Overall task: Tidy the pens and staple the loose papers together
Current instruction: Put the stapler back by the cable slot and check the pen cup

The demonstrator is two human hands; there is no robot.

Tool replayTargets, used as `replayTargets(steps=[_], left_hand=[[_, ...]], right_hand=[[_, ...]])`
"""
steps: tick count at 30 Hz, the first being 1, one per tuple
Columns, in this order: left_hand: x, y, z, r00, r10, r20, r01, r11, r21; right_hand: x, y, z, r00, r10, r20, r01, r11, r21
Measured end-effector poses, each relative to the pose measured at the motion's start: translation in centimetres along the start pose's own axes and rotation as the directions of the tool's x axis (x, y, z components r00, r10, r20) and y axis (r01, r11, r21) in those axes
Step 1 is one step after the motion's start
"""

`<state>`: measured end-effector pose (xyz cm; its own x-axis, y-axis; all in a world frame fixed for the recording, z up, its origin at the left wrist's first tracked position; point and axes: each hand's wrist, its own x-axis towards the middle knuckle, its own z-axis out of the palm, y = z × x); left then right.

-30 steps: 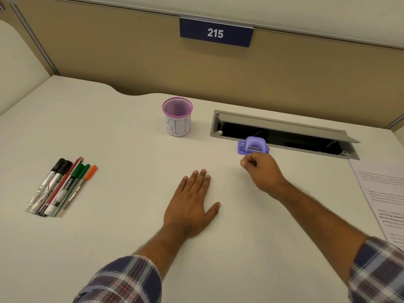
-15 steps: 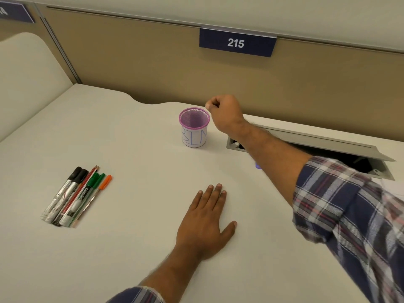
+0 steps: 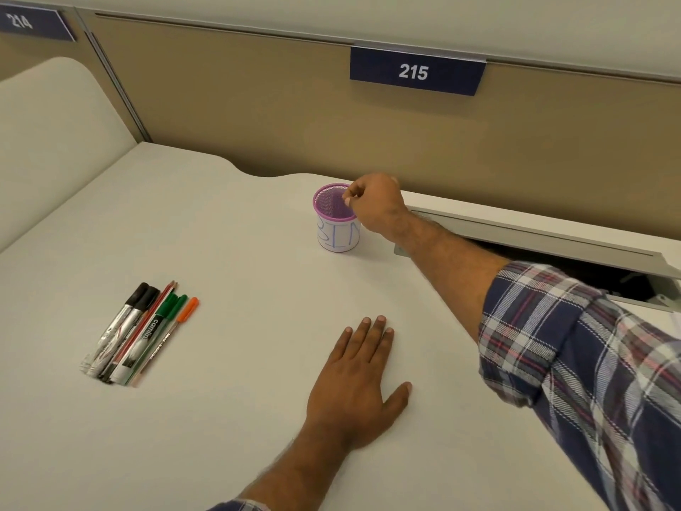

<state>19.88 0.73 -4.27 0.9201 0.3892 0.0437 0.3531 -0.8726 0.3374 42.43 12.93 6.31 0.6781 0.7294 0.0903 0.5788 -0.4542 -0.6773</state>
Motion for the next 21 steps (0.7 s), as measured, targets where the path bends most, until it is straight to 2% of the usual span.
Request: replayTargets(steps=[5, 12, 21], left_hand=[[-0.1, 0.2, -0.2, 1.0, 0.002, 0.002, -0.002, 1.0, -0.001], [0.0, 0.0, -0.1, 1.0, 0.001, 0.01, -0.001, 1.0, 0.021], [-0.1, 0.0, 0.0, 1.0, 0.007, -0.004, -0.007, 0.999, 0.033]], right_hand=[[0.0, 0.6, -0.4, 0.998, 0.036, -0.046, -0.034, 0.998, 0.05], [-3.3, 1.9, -5.1, 0.992, 0.032, -0.124, 0.004, 0.96, 0.279], [-14.8, 7.3, -10.6, 0.969, 0.226, -0.098, -0.187, 0.934, 0.305]])
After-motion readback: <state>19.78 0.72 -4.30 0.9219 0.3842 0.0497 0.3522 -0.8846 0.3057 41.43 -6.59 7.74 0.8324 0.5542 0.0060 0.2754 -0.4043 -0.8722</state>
